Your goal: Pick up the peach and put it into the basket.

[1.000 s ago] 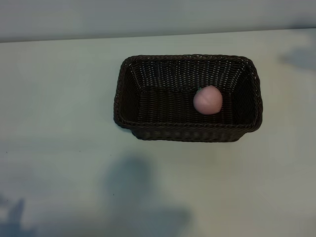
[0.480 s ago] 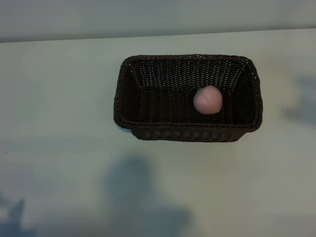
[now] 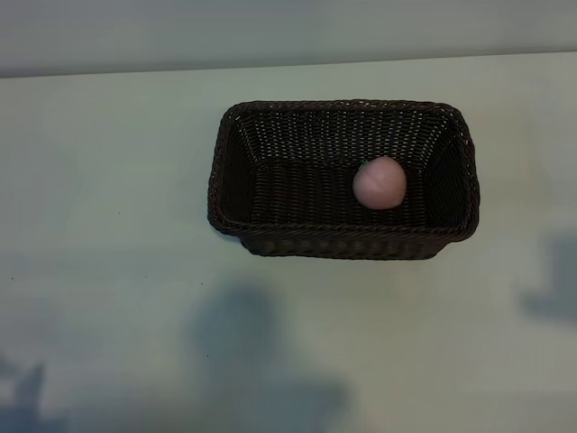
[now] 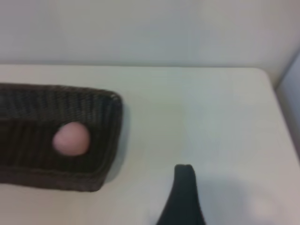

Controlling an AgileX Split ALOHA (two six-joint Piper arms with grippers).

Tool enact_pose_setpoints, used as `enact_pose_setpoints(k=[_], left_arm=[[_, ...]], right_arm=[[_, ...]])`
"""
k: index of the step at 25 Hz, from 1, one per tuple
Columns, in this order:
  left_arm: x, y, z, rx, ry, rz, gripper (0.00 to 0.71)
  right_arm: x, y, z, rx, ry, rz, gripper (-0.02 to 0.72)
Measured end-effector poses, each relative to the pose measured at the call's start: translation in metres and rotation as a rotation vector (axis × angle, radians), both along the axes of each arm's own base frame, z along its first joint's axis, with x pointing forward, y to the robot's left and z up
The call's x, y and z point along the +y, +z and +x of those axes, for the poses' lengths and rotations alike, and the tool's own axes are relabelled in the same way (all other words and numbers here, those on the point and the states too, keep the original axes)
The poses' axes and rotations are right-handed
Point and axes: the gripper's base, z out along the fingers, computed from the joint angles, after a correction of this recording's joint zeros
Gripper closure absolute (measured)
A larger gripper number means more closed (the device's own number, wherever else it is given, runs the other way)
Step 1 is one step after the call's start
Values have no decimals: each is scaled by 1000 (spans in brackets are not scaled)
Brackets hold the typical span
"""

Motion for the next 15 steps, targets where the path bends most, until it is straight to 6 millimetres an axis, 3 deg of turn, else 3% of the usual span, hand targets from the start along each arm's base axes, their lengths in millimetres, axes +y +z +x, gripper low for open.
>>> enact_pose_setpoints(k=[15], left_arm=[[0, 0, 0, 0, 0, 0, 112]], right_arm=[[0, -76, -37, -117, 2, -3, 122]])
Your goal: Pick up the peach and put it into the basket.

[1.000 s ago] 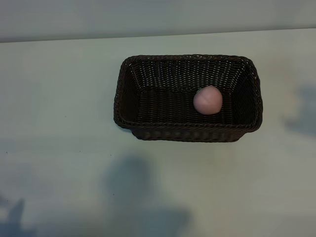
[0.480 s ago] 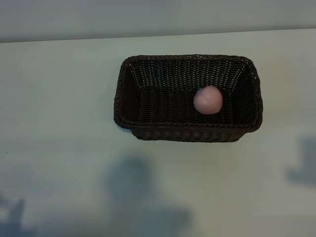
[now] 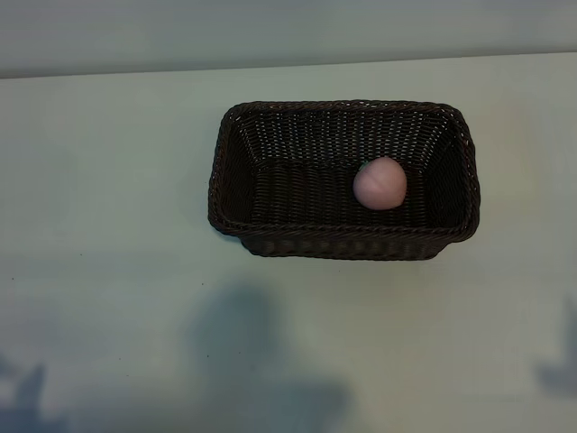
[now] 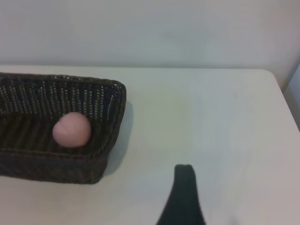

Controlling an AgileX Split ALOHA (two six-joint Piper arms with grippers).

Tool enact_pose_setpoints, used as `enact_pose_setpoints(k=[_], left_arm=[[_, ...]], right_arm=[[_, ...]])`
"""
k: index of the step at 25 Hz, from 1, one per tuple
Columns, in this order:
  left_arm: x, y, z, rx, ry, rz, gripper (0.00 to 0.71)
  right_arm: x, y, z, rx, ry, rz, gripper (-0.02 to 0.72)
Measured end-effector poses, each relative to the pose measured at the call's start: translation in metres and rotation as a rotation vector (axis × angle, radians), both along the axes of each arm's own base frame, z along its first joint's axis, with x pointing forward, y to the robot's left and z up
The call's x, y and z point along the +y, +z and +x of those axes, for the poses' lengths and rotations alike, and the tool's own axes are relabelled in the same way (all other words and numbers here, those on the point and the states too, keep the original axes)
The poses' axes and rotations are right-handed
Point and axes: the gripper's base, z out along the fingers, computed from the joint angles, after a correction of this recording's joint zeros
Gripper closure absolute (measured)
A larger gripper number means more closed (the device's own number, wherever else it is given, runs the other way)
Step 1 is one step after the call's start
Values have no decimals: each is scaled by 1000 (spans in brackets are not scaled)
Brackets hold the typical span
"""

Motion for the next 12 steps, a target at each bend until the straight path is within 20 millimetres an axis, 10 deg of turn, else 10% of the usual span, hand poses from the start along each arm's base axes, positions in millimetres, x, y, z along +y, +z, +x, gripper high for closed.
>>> enact_pose_setpoints(k=[12], left_arm=[[0, 0, 0, 0, 0, 0, 112]], right_arm=[[0, -45, 11, 71, 6, 14, 124]])
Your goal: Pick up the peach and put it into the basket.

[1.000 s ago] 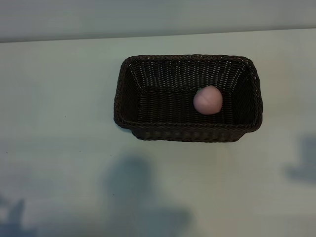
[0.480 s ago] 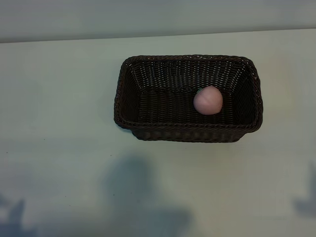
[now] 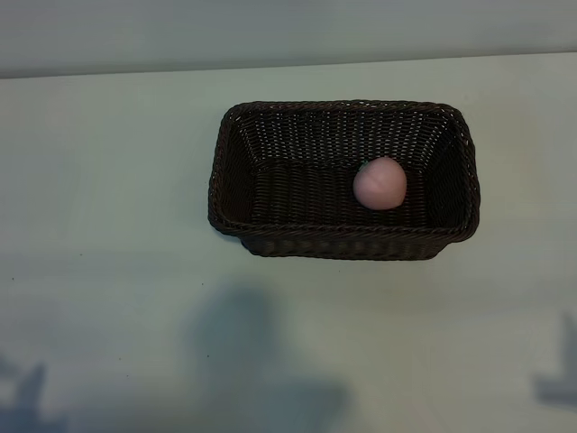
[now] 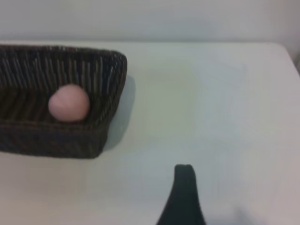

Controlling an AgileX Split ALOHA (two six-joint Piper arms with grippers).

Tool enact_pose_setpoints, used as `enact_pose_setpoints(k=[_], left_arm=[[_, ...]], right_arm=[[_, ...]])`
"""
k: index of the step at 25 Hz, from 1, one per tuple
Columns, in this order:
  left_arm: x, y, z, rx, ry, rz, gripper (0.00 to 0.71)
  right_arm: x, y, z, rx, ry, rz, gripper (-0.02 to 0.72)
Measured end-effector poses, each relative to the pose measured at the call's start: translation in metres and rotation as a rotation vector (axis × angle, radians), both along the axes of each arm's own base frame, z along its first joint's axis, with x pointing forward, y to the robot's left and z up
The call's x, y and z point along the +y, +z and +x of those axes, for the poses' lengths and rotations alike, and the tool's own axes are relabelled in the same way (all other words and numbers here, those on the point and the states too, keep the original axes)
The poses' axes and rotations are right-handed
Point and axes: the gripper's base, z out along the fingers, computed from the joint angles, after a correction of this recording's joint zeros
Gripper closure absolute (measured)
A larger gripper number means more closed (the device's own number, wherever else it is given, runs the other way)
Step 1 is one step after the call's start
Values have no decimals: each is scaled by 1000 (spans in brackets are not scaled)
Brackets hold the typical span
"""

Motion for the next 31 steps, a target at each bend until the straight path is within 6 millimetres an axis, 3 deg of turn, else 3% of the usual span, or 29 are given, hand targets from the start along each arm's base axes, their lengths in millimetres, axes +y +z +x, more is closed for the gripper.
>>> enact_pose_setpoints(k=[5, 31], left_arm=[[0, 0, 0, 0, 0, 0, 112], [0, 0, 0, 0, 0, 0, 112]], right_arm=[[0, -18, 8, 68, 9, -13, 140], [0, -22, 7, 111, 25, -39, 174]])
